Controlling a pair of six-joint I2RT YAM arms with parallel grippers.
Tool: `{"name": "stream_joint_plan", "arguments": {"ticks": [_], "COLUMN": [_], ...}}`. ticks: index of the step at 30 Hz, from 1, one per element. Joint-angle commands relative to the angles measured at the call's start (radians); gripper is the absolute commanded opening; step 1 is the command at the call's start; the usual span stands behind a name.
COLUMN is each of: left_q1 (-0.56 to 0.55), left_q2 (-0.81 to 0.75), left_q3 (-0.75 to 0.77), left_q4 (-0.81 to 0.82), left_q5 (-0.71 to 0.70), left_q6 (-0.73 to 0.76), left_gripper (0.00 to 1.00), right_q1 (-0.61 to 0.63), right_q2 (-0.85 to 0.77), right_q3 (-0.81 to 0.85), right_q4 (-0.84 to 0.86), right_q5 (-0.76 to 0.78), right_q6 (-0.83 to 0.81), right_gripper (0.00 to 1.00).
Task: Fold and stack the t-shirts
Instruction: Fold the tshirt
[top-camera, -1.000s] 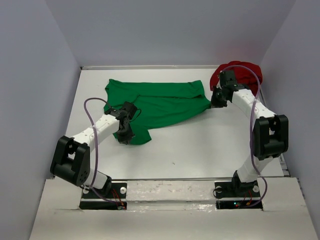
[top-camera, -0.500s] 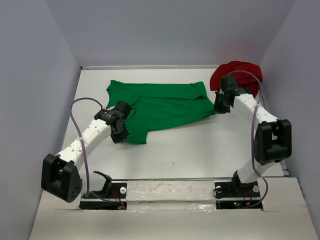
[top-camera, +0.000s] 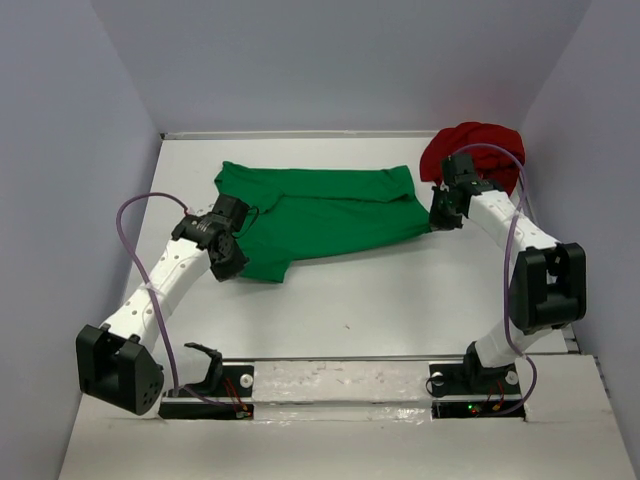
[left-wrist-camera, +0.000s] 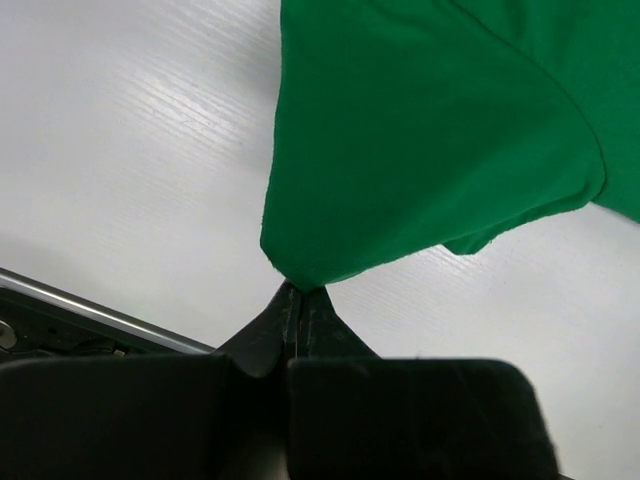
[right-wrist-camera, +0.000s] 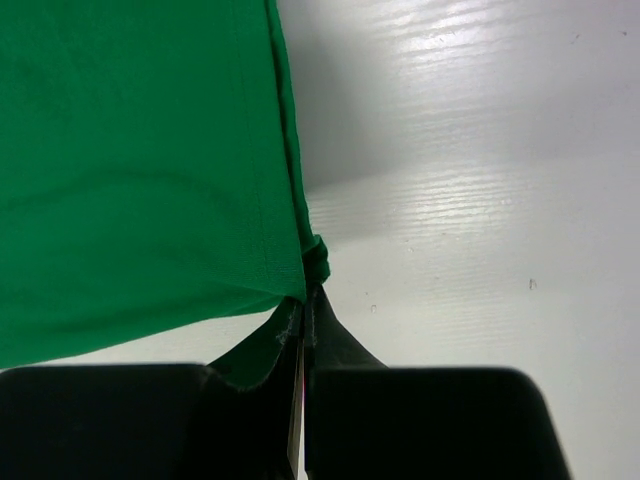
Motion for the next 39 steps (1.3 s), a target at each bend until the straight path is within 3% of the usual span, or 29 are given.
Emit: {"name": "stream_joint_plan", "arguments": {"ticks": [1,12,25,39], "left_q1": [0.033,0.108,0.116,0.118], "left_q2": [-0.018,0.010,0.138,0.237], "left_q3": [0.029,0.050,0.267,0.360], "left_q4": [-0.015,0.046,0.063,0.088], "left_q5": [-0.025,-0.021,-0.126,-0.165], "left_q6": [0.026,0.118,0.230,0.284], "left_gripper": [0.00,0.00,0.00,0.00], "right_q1": [0.007,0.007,0.007,0.007], "right_q2": [-0.043,-0.017,0.029,0.087], "right_q3": [-0.015,-0.009,0.087,0.152], "right_q4": [0.006,0.018,-0.006,-0.031], "right_q5": [0.048,0.052,0.072,0.091], "right_q6": [0.024,0.021,0.010,-0.007], "right_gripper": [0.00,0.00,0.00,0.00]}}
